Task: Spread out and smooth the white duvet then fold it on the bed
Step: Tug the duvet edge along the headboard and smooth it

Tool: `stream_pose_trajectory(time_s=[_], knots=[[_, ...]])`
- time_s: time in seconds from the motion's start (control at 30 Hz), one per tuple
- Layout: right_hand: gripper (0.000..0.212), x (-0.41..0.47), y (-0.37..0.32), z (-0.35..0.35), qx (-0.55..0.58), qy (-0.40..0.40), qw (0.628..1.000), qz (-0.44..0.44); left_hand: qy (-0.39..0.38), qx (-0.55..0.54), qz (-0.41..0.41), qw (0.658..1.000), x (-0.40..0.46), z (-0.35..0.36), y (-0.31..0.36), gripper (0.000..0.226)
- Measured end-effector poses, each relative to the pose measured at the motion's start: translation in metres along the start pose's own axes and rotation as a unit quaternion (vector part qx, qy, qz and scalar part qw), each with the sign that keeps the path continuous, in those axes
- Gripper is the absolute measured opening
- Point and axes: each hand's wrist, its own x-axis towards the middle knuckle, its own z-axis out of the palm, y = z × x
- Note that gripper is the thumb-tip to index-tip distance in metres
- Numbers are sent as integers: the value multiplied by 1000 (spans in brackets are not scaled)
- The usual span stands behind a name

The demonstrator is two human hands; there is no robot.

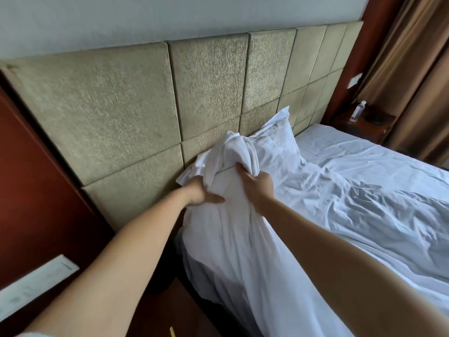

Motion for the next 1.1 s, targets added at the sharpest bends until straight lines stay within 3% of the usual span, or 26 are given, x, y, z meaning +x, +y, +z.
stream_pose_trajectory(time_s=[0.07, 0.23, 0.3, 0.33, 0.43, 0.57, 0.67, 0.77, 0.87, 0.97, 1.1], knots=[[52, 7, 0, -2, -87, 23, 996, -26, 60, 33, -21, 997, 4, -21, 6, 66], [49, 37, -19, -12, -127, 173, 975, -52, 221, 71, -56, 971, 25, -56, 11, 59], [52, 50, -11, -2, -181, 182, 963, -79, 271, 117, -49, 954, 36, -42, 9, 50], [60, 53, 0, 8, -250, 149, 953, -86, 280, 145, -48, 948, 43, -32, 1, 46], [98, 50, 49, 40, -430, -48, 898, -77, 197, 161, -76, 964, 65, 2, -41, 60], [104, 52, 106, 68, -498, -197, 844, -27, 1, 160, -76, 984, 84, 40, -93, 67], [107, 59, 130, 85, -515, -220, 828, -21, -75, 181, -76, 978, 103, 56, -117, 77], [113, 69, 150, 95, -528, -213, 822, -31, -104, 202, -69, 972, 123, 71, -135, 100], [119, 84, 173, 96, -545, -266, 795, -30, -138, 206, -75, 966, 138, 89, -148, 113], [117, 95, 193, 97, -541, -304, 784, -14, -157, 214, -84, 960, 145, 107, -158, 115], [112, 95, 206, 96, -527, -294, 797, -28, -151, 224, -100, 958, 143, 119, -160, 112]])
